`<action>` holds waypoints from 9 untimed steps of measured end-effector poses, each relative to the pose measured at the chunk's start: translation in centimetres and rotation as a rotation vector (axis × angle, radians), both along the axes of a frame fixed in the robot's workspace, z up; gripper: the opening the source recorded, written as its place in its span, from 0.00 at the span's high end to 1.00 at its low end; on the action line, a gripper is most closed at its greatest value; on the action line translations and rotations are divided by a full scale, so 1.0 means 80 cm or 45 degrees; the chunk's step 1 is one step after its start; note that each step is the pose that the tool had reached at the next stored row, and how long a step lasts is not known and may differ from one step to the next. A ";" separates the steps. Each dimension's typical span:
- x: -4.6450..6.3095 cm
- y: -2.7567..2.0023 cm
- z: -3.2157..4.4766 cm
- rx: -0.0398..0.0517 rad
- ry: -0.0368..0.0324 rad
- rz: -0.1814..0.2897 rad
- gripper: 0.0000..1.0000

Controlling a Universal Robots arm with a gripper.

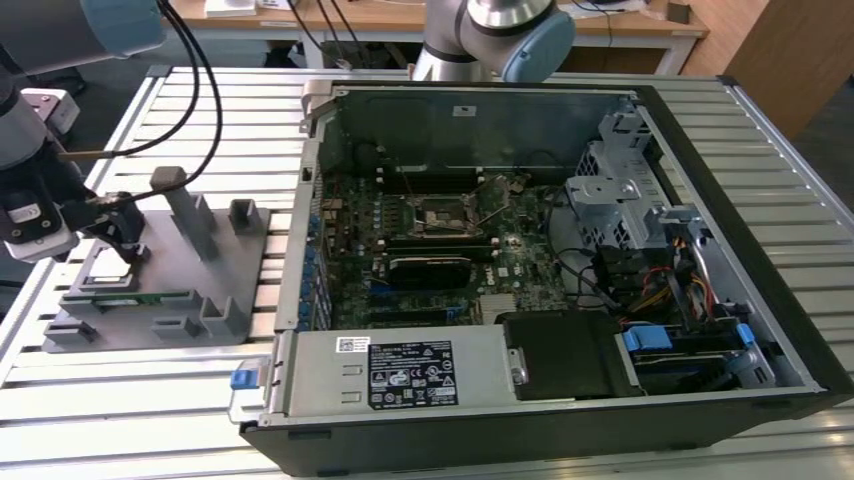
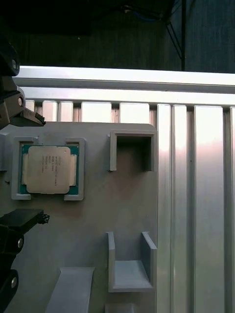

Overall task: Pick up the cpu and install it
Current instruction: 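Pick up the cpu and move it towards the insertion slot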

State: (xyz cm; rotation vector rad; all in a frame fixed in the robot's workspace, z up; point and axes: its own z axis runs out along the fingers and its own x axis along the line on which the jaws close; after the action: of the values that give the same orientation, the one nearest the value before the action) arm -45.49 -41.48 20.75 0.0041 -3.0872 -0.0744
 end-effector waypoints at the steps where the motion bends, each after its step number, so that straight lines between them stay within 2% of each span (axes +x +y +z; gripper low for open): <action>1: 0.000 0.0000 -0.0006 0.000 0.0000 0.000 0.24; 9: 0.000 0.0000 -0.0086 0.000 0.0002 0.006 0.24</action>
State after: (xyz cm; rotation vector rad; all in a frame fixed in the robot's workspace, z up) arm -45.45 -41.48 20.06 0.0108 -3.0869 -0.0741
